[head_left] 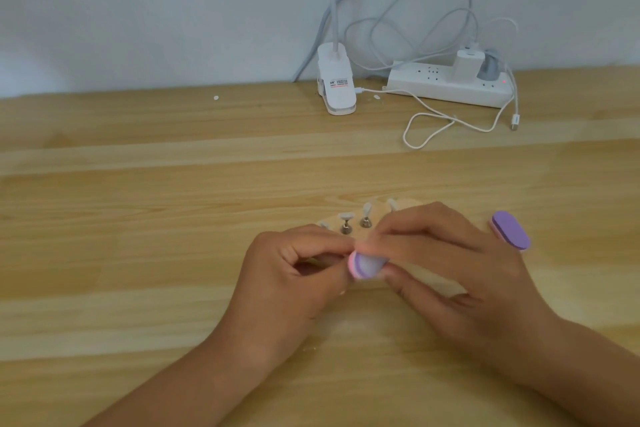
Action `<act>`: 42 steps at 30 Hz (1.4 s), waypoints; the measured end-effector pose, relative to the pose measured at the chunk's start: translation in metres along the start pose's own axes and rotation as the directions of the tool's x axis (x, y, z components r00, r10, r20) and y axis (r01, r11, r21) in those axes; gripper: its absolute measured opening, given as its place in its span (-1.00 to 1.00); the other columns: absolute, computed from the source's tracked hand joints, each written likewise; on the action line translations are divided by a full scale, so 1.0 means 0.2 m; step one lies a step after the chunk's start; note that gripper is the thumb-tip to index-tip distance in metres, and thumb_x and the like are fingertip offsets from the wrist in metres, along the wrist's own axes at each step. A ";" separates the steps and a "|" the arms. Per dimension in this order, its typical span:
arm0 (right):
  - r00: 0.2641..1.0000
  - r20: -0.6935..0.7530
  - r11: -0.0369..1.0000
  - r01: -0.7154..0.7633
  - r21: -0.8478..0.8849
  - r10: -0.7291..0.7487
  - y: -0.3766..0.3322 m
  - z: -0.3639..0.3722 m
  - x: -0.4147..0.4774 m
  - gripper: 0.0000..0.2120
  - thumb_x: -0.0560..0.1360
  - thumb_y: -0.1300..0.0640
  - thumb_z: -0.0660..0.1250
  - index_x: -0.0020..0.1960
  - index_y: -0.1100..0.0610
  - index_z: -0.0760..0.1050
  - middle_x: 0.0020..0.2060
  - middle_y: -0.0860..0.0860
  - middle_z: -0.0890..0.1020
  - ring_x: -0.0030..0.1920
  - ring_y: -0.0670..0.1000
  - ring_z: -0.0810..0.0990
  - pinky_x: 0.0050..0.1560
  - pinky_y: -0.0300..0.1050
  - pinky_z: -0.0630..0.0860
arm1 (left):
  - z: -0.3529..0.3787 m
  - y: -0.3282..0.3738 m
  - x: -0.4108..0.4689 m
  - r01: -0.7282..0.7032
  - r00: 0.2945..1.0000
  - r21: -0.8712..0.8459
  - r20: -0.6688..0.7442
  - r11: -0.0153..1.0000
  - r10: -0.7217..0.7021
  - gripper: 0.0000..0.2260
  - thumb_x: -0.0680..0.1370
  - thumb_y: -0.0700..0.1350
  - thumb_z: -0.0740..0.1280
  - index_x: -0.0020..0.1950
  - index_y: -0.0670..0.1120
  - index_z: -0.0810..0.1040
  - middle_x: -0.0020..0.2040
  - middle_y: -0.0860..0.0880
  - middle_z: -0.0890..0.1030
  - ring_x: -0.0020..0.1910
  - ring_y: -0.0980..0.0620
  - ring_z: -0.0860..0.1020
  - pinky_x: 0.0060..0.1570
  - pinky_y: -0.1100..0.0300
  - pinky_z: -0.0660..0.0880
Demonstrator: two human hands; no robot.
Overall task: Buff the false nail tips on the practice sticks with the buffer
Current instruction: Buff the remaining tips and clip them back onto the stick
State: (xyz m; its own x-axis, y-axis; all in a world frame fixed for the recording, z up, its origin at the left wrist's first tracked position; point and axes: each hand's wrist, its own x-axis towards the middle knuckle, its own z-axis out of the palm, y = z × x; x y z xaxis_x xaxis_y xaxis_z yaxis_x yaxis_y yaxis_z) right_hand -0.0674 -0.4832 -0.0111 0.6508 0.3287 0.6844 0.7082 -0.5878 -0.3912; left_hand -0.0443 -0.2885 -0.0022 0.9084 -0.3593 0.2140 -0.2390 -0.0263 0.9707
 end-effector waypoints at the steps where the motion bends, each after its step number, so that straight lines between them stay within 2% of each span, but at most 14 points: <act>1: 0.999 0.015 0.999 0.041 -0.005 -0.041 -0.01 0.01 0.00 -0.80 0.54 0.27 0.35 0.14 0.17 0.63 0.02 0.07 0.64 0.01 0.02 0.62 0.11 -0.18 0.51 | 0.00 0.00 0.00 -0.001 1.000 -0.006 0.010 1.000 0.001 -0.85 0.33 -0.06 0.57 -0.15 -0.07 0.74 -0.28 -0.04 0.67 -0.31 0.12 0.59 -0.26 0.32 0.48; 6: 1.000 -0.002 0.996 0.018 -0.092 -0.019 0.04 -0.05 0.00 -0.81 0.53 0.25 0.34 0.10 0.20 0.66 -0.01 0.08 0.64 0.01 -0.02 0.59 0.15 -0.31 0.46 | 0.01 0.00 0.00 0.043 0.999 -0.014 -0.027 0.999 -0.043 -0.89 0.35 -0.13 0.52 -0.15 -0.11 0.74 -0.30 -0.07 0.66 -0.37 0.10 0.53 -0.30 0.26 0.47; 10: 0.993 0.032 0.991 0.117 -0.069 -0.115 0.02 -0.01 -0.01 -0.80 0.52 0.33 0.37 0.10 0.18 0.66 0.02 0.08 0.64 0.01 0.01 0.61 0.12 -0.20 0.50 | 0.00 0.00 -0.01 0.049 0.999 -0.047 -0.021 0.998 -0.050 -0.77 0.30 -0.05 0.48 -0.13 -0.14 0.74 -0.30 -0.04 0.67 -0.34 0.11 0.58 -0.28 0.31 0.49; 13: 0.998 0.040 0.995 0.057 -0.080 -0.054 0.05 -0.05 -0.01 -0.80 0.53 0.28 0.35 0.12 0.19 0.65 0.02 0.08 0.64 0.04 -0.03 0.58 0.14 -0.24 0.49 | 0.00 -0.01 0.00 0.045 0.999 -0.021 -0.020 0.999 -0.046 -0.87 0.34 -0.13 0.51 -0.14 -0.11 0.74 -0.29 -0.08 0.67 -0.38 0.13 0.54 -0.31 0.30 0.47; 17: 0.998 0.059 1.000 0.004 0.012 -0.005 0.02 -0.03 0.01 -0.77 0.55 0.24 0.30 0.17 0.17 0.61 0.06 0.06 0.62 0.09 -0.02 0.58 0.19 -0.24 0.47 | 0.00 -0.01 0.00 0.015 1.000 0.003 -0.011 1.000 -0.015 -0.90 0.37 -0.10 0.57 -0.14 -0.03 0.75 -0.28 -0.11 0.66 -0.37 0.10 0.53 -0.32 0.25 0.47; 21: 0.995 0.102 0.998 -0.004 0.068 -0.003 0.02 -0.05 0.00 -0.74 0.55 0.25 0.28 0.22 0.15 0.56 0.13 0.03 0.61 0.16 -0.03 0.58 0.22 -0.21 0.45 | 0.01 -0.01 -0.01 -0.019 1.000 0.003 -0.018 1.000 0.020 -0.90 0.37 -0.03 0.56 -0.13 0.07 0.74 -0.27 -0.04 0.67 -0.37 0.13 0.56 -0.32 0.30 0.48; 26: 0.990 0.139 0.998 -0.014 0.064 0.005 0.04 -0.06 -0.01 -0.73 0.55 0.23 0.29 0.23 0.17 0.54 0.14 0.00 0.60 0.17 -0.03 0.55 0.21 -0.20 0.44 | 0.01 -0.01 -0.02 0.093 0.996 -0.076 0.010 0.993 -0.093 -0.89 0.43 -0.07 0.50 -0.06 0.03 0.74 -0.21 -0.05 0.72 -0.28 -0.04 0.68 -0.38 0.21 0.57; 28: 0.989 0.144 0.996 -0.043 0.075 0.032 0.04 -0.06 -0.01 -0.74 0.55 0.22 0.29 0.22 0.18 0.55 0.12 -0.03 0.59 0.16 -0.05 0.54 0.20 -0.22 0.43 | 0.01 -0.01 -0.02 0.125 0.992 -0.098 0.021 0.987 -0.123 -0.89 0.43 -0.08 0.48 -0.06 0.01 0.73 -0.21 -0.06 0.71 -0.33 -0.05 0.69 -0.44 0.21 0.55; 31: 0.988 0.121 0.985 -0.109 0.134 0.093 0.03 -0.04 -0.02 -0.76 0.54 0.18 0.31 0.20 0.10 0.54 0.08 -0.11 0.58 0.07 -0.07 0.55 0.14 -0.27 0.42 | 0.00 0.00 -0.02 0.141 0.990 -0.135 0.038 0.981 -0.137 -0.85 0.39 -0.04 0.49 -0.06 0.03 0.71 -0.22 -0.08 0.70 -0.36 -0.05 0.67 -0.44 0.22 0.54; 36: 0.982 0.074 0.957 -0.186 0.222 0.173 0.02 -0.03 -0.01 -0.75 0.53 0.13 0.35 0.20 0.00 0.52 0.03 -0.18 0.60 -0.02 -0.01 0.56 0.06 -0.26 0.46 | -0.01 0.00 -0.02 0.134 0.991 -0.191 0.028 0.972 -0.131 -0.76 0.36 -0.10 0.51 0.01 -0.06 0.70 -0.20 -0.14 0.71 -0.26 -0.10 0.70 -0.38 0.19 0.59; 42: 0.980 0.047 0.955 -0.198 0.222 0.192 0.00 -0.03 -0.01 -0.77 0.52 0.12 0.36 0.18 0.03 0.54 0.02 -0.16 0.61 -0.02 -0.01 0.57 0.05 -0.27 0.45 | 0.01 0.01 -0.01 0.121 0.992 -0.234 -0.006 0.965 -0.126 -0.78 0.36 -0.17 0.49 -0.01 -0.11 0.72 -0.21 -0.17 0.71 -0.21 -0.11 0.71 -0.29 0.21 0.61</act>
State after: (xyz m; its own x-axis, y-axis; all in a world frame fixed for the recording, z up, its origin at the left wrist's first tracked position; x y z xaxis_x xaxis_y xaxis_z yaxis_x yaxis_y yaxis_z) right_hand -0.0702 -0.4883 -0.0090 0.7868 0.2444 0.5668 0.6084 -0.4622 -0.6452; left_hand -0.0482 -0.2898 -0.0008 0.9331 -0.3478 0.0910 -0.0407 0.1494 0.9879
